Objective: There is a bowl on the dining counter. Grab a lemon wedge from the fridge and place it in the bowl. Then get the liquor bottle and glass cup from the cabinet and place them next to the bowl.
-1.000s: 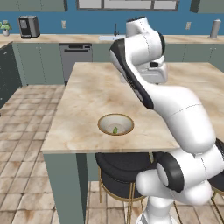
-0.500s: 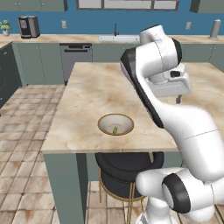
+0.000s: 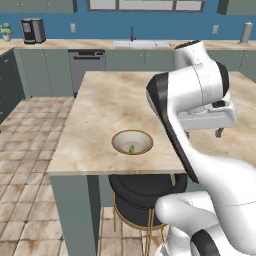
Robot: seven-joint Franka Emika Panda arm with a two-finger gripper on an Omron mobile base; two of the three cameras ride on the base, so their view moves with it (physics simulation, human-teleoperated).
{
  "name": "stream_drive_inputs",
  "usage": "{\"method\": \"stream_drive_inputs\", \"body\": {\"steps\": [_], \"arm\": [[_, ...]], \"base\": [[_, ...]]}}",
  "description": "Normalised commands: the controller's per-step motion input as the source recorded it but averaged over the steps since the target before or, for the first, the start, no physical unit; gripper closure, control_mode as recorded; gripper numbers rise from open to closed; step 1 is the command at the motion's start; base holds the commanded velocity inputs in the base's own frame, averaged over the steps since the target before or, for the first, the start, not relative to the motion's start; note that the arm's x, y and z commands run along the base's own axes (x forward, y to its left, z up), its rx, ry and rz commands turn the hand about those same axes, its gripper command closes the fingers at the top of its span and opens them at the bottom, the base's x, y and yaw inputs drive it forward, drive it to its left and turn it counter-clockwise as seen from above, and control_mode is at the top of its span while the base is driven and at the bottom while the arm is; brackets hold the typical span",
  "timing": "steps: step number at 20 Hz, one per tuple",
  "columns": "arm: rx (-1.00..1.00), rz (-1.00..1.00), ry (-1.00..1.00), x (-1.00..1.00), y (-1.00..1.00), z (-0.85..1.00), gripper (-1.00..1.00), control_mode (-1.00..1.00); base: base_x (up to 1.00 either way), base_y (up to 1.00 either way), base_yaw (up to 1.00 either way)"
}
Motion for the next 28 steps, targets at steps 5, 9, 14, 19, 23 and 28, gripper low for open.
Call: {"method": "stream_drive_inputs", "body": {"steps": [5, 9, 14, 19, 23, 28], "arm": [[0.07, 0.19, 0.0, -0.16, -0.22, 0.0, -1.0, 1.0], [0.0, 0.0, 0.0, 0.0, 0.0, 0.0, -1.0, 1.0], [0.0, 0.0, 0.0, 0.0, 0.0, 0.0, -1.0, 1.0], [0.0, 0.0, 0.0, 0.0, 0.0, 0.0, -1.0, 1.0], [0.0, 0.0, 0.0, 0.0, 0.0, 0.0, -1.0, 1.0], [0.0, 0.0, 0.0, 0.0, 0.0, 0.0, -1.0, 1.0]], "base": [[-0.05, -0.09, 0.02], [-0.48, -0.75, 0.0], [-0.69, -1.0, -0.01], [-0.96, -1.0, -0.04], [-0.59, -1.0, -0.19], [-0.01, -1.0, -0.18]]}}
